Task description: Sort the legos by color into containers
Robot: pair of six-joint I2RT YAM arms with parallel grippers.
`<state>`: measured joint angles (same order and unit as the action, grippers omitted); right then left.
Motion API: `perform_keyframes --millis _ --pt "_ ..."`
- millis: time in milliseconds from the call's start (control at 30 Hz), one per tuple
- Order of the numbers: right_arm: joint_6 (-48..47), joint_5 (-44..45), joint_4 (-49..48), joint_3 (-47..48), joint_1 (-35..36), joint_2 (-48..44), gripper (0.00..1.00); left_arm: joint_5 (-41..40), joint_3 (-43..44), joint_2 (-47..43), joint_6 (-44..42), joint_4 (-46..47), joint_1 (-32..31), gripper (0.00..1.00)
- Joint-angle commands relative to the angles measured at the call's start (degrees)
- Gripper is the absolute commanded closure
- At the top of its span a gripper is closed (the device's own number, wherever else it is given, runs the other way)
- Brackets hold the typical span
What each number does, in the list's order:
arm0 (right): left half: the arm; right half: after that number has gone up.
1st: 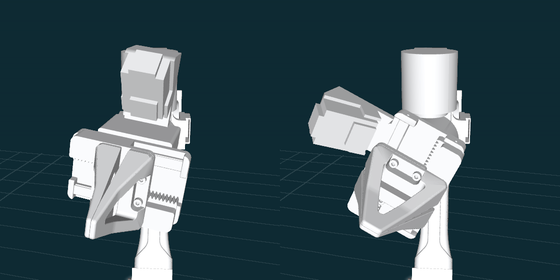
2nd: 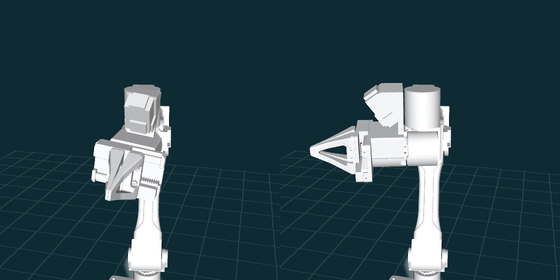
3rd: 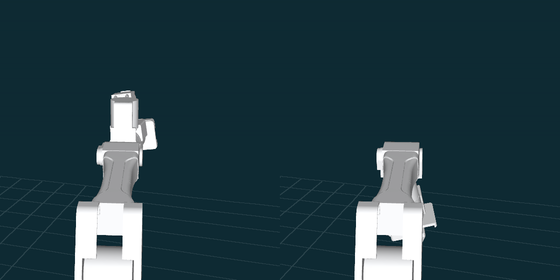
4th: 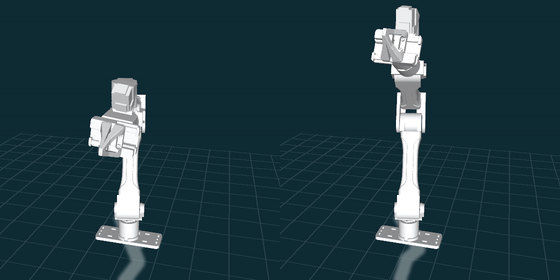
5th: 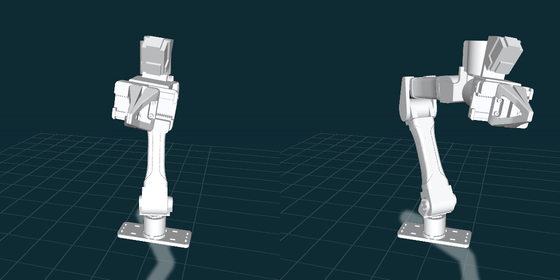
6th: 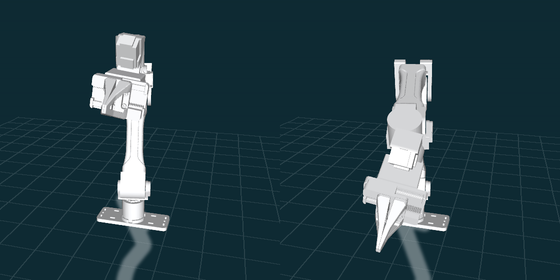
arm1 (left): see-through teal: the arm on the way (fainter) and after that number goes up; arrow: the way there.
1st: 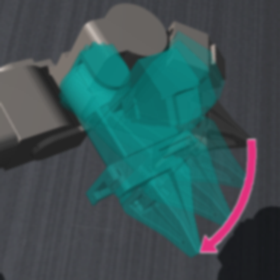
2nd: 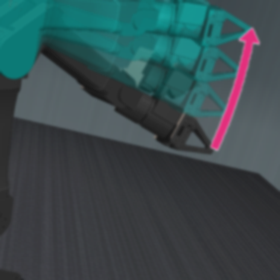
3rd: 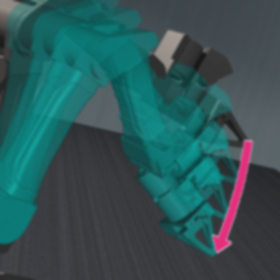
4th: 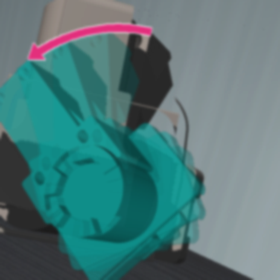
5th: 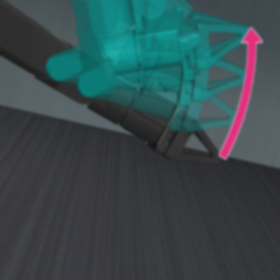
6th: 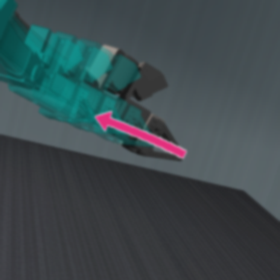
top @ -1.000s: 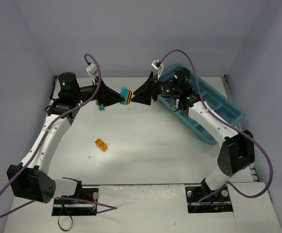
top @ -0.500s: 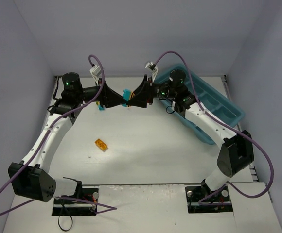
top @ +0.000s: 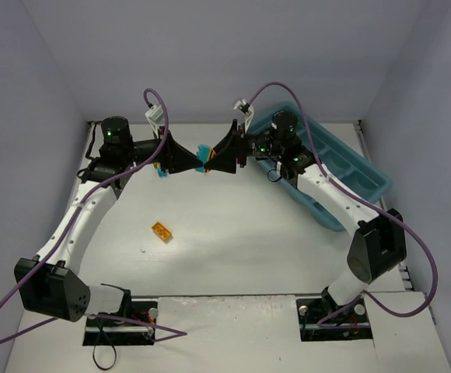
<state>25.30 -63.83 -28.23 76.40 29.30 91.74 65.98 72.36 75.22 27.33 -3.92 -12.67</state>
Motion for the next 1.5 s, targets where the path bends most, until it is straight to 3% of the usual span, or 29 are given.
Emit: perform_keyframes --millis 0,100,300,467,600,900,1067,1167,1233,1267,1400,1467 --pt "-1.4 -0.4 -2.7 1.1 -1.2 -2.2 0.43 1.4 2.6 -0.5 -1.6 1.9 -0.1 1.0" --pt "-1.7 -0.3 -2.2 1.0 -1.7 -2.3 0.45 1.4 2.8 -0.3 -1.6 1.8 -0.1 1.0" --pt "-1.7 -0.4 -1.9 1.2 -1.7 -2.0 0.59 1.6 3.1 -0.2 -1.6 1.8 -0.1 1.0" --pt "-1.5 -1.5 -2.3 1.6 -1.7 -1.7 0.77 1.6 3.2 0.2 -1.2 2.3 -0.1 1.0" --pt "-1.4 -1.7 -2.2 1.2 -2.0 -1.8 1.0 1.4 3.1 0.4 -1.1 2.8 -0.1 1.0" --pt "-0.2 -3.4 -1.1 -6.8 -10.9 -4.9 1.0 0.3 1.0 -0.1 -0.5 6.7 2.1 1.0" --pt "-6.4 -2.6 10.0 -8.2 -16.1 -7.0 1.0 -0.4 0.9 0.4 -0.2 7.9 2.4 1.0" --pt "-10.7 2.2 18.7 -8.4 -18.5 -8.7 1.0 -0.4 1.1 1.3 0.8 8.4 2.4 1.0" --pt "-13.8 14.8 26.6 -8.7 -20.9 -11.0 1.0 -1.3 1.0 1.5 0.4 7.8 2.3 1.0" --pt "-13.4 27.0 31.8 -9.4 -22.0 -11.7 1.0 -3.0 0.9 1.4 -1.5 5.4 2.3 1.0" --pt "-9.3 49.2 38.7 -13.4 -29.0 -14.9 1.0 -8.8 0.6 1.1 -5.2 -2.7 1.9 1.0" --pt "-5.5 54.0 39.7 -15.2 -35.8 -17.1 1.0 -11.0 0.2 0.7 -6.1 -5.4 1.2 1.0"
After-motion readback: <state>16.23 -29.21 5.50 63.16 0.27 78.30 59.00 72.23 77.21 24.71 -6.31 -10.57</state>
